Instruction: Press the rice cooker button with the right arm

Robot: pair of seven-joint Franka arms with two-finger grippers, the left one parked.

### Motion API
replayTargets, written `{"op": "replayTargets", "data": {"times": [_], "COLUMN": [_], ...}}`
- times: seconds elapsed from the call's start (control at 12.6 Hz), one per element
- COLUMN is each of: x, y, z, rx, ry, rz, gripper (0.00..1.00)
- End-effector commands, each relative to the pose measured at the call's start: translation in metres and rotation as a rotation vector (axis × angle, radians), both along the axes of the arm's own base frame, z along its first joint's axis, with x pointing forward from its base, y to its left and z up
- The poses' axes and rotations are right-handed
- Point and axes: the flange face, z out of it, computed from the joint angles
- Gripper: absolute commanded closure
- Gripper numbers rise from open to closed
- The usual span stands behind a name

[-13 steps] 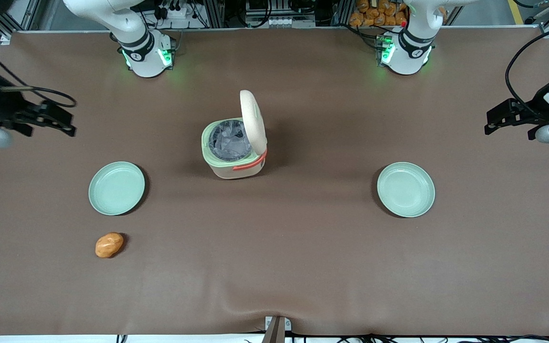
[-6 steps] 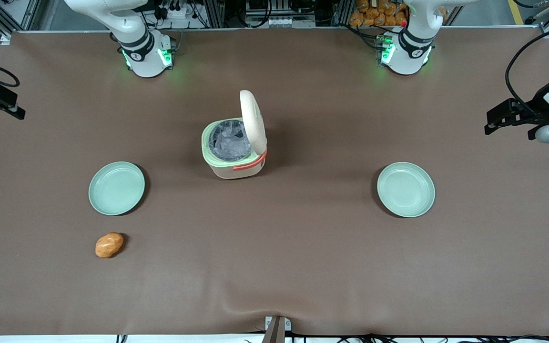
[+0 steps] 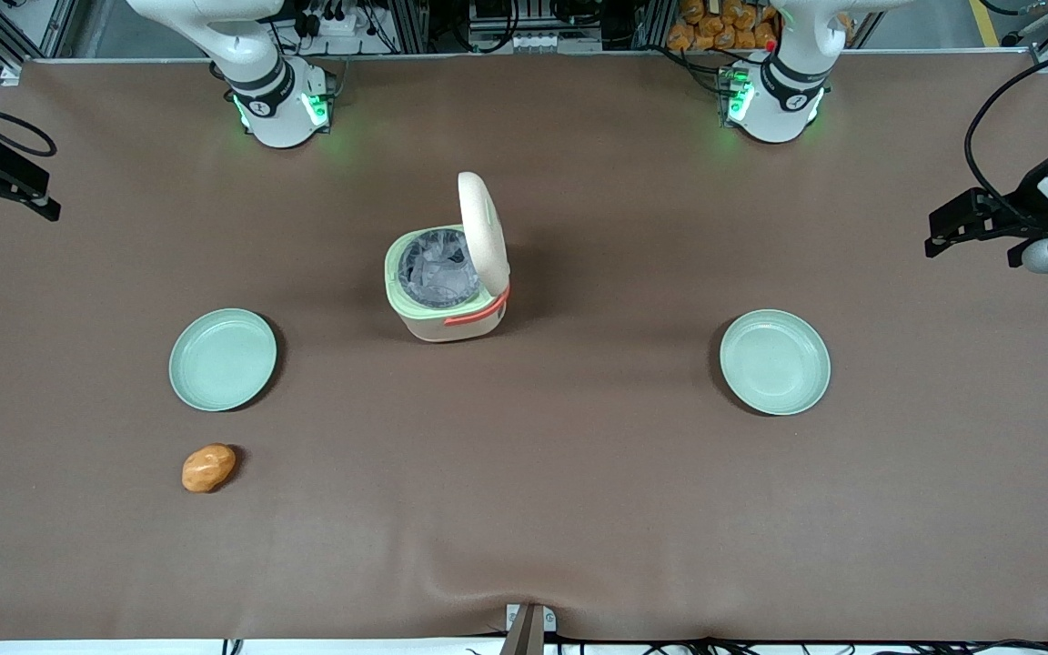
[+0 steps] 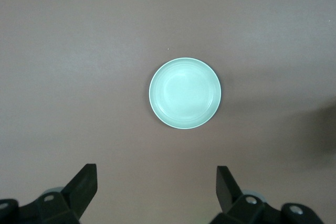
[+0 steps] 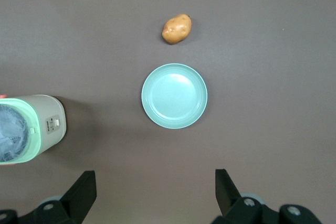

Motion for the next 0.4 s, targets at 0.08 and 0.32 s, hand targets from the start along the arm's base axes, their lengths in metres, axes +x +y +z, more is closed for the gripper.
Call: {"op": "replayTargets", "data": {"times": [0.08,0.32], "x": [-0.0131,-0.0144], "y": [0.0027,0.0028], "z": [-0.0021,-0.0032], "rx": [0.000,0.001], "ry": [0.001,0.014], "rz": [0.049,0.043], "gripper": [0.00,0.00]}}
